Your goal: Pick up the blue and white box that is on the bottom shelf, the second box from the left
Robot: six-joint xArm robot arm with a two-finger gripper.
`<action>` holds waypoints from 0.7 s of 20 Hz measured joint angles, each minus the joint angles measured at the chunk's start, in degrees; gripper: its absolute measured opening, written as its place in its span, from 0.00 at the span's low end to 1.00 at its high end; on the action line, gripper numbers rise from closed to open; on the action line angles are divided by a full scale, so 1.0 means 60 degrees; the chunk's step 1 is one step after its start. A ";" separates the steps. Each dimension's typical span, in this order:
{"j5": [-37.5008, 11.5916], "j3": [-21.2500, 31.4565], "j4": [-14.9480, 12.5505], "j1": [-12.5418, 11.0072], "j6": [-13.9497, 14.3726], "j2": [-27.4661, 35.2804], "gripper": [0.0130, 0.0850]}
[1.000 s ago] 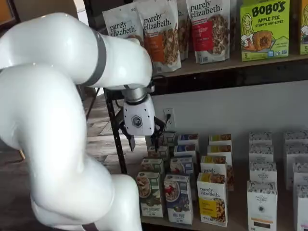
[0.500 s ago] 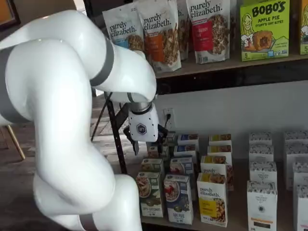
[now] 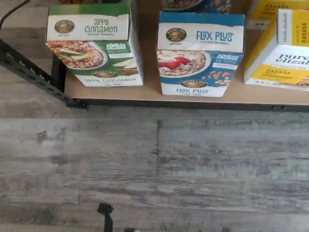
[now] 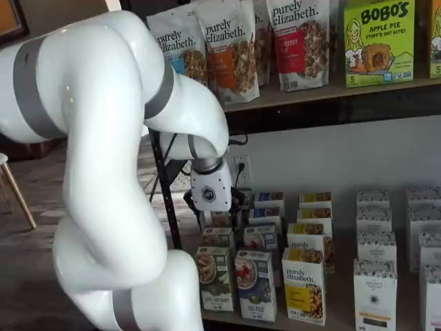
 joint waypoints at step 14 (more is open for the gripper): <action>-0.0784 -0.0770 0.0133 0.0286 0.0123 0.1894 1.00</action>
